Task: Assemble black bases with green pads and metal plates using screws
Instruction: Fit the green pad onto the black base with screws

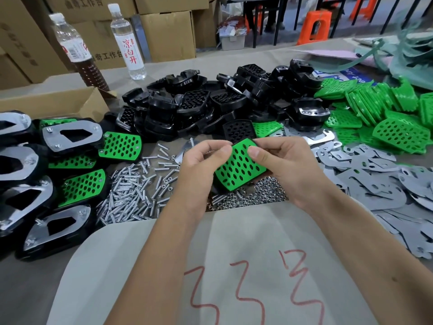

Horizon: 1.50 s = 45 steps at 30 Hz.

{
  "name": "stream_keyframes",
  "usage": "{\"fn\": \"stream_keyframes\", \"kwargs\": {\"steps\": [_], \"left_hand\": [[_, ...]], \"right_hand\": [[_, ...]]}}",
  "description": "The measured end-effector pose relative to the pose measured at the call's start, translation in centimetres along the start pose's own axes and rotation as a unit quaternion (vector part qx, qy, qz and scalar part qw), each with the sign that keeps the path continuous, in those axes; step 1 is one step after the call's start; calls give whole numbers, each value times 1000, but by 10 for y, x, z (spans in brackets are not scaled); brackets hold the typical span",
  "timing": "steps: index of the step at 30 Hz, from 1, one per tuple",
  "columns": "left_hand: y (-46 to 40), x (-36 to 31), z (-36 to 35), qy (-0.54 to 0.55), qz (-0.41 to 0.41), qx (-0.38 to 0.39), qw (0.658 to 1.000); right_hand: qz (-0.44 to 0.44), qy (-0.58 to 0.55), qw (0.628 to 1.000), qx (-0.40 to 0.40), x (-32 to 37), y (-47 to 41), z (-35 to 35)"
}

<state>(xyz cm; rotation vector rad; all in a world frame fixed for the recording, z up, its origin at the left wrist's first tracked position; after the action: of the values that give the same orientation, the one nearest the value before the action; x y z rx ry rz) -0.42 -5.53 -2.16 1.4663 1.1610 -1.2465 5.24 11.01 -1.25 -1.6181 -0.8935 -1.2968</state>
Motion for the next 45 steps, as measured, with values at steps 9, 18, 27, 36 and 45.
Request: {"fn": "stream_keyframes", "kwargs": {"steps": [9,18,27,36,45], "left_hand": [[-2,0,7,27,-7,-9,1000],[0,3,6,15,2,-65,998],[2,-2,7,117,84,26,989],[7,-5,-2,81,26,49,995],[6,-8,-3,65,-12,22,998]], "right_hand": [[-52,-11,999,11,1,4,-8],[-72,-5,994,79,0,1,-7],[-72,-51,991,103,5,5,-14],[-197,-102,971,92,1,6,-9],[-144,-118,980,72,0,7,-9]]}}
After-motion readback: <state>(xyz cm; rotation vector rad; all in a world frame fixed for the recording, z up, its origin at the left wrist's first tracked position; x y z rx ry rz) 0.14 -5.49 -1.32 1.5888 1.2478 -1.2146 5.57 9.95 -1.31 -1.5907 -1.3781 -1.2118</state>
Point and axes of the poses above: each hand's wrist, its own y-axis away from the middle knuckle, its own z-axis out of the back of the hand, x = y × z, the point moved 4 cm from there along -y, towards the middle knuckle, and after that the axes turned 11 degrees about -x, right-handed, at the moved point
